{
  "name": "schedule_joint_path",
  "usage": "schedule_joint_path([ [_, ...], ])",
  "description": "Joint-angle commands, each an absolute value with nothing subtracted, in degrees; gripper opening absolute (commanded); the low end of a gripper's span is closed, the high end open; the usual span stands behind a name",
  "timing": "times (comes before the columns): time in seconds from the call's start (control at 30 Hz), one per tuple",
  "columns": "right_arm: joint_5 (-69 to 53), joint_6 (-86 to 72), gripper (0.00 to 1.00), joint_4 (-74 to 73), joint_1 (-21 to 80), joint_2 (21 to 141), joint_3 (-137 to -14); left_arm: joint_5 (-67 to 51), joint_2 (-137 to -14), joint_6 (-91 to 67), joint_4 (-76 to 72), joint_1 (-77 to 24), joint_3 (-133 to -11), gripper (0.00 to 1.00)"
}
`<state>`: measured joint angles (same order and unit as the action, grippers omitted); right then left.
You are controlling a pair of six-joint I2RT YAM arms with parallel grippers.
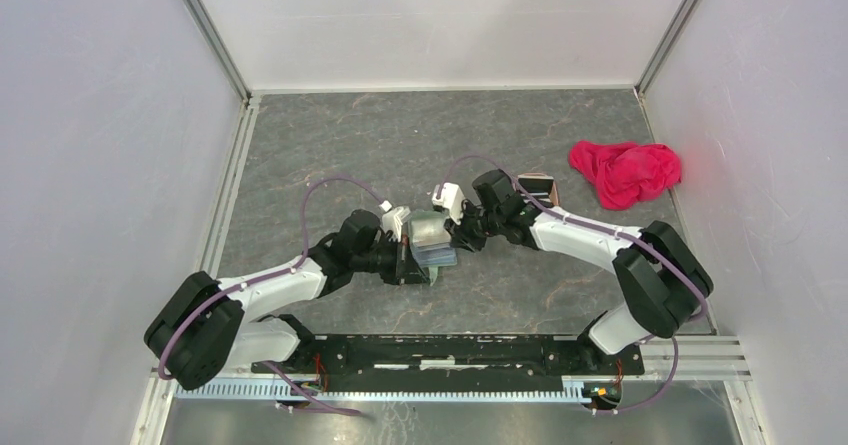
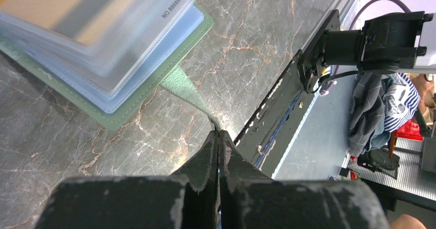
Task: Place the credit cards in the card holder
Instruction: Open the card holder at the center of the board.
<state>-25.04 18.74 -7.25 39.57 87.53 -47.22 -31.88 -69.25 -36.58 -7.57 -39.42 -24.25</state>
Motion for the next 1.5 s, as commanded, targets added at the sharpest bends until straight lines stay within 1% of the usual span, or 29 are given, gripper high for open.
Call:
schedule_joint_path([
  [0.0,-21.25,20.09,0.28,-6.27,38.99,89.47,-53.61,-34.45,-68.66,-33.93,-6.6,-39.98,-24.44,0.02],
  [0.27,-16.28,21.25,0.29,-6.21,38.89,96.11,-59.56,-34.21,-68.54,-33.98,-6.31,-40.08,-24.52,0.02],
  [0.4,-17.19,21.18,0.34,-6.72,38.4,97.81,-61.04,-33.06,-68.15,-33.84,-4.48,-40.03,-24.76,0.02],
  [0.5,-22.82,21.45,0.46,-7.03,37.33,96.78,-61.18,-32.61,-68.29,-33.66,-3.7,-40.08,-24.95,0.02],
  [0.57,-30.15,23.14,0.57,-7.34,36.76,95.55,-60.98,-32.53,-68.46,-33.66,-3.61,-40.08,-24.96,0.02],
  [0.67,-36.47,24.71,0.69,-8.5,36.74,96.27,-62.08,-32.52,-68.77,-33.73,-3.24,-40.08,-25.09,0.02],
  [0.77,-40.58,25.88,0.72,-13.54,36.76,101.74,-68.59,-31.73,-69.02,-33.83,-1.47,-40.08,-25.54,0.02],
  [0.83,-40.75,26.46,0.75,-16.72,36.76,106.0,-72.89,-30.61,-69.21,-34.19,0.42,-40.1,-25.93,0.02],
  [0.93,-39.9,24.73,0.79,-17.62,36.63,110.55,-76.92,-27.24,-69.17,-35.83,5.47,-39.99,-26.26,0.02],
  [1.2,-35.54,19.72,0.8,-17.75,35.75,116.25,-80.86,-18.94,-68.25,-39.65,13.91,-39.83,-29.28,0.02],
  [1.3,-33.56,18.95,0.78,-17.62,35.48,116.33,-79.65,-18.2,-68.83,-40.31,14.51,-39.25,-30.06,0.02],
  [1.47,-32.27,17.69,0.73,-15.92,34.55,113.87,-73.75,-18.64,-70.91,-39.7,14.35,-38.1,-31.08,0.02],
])
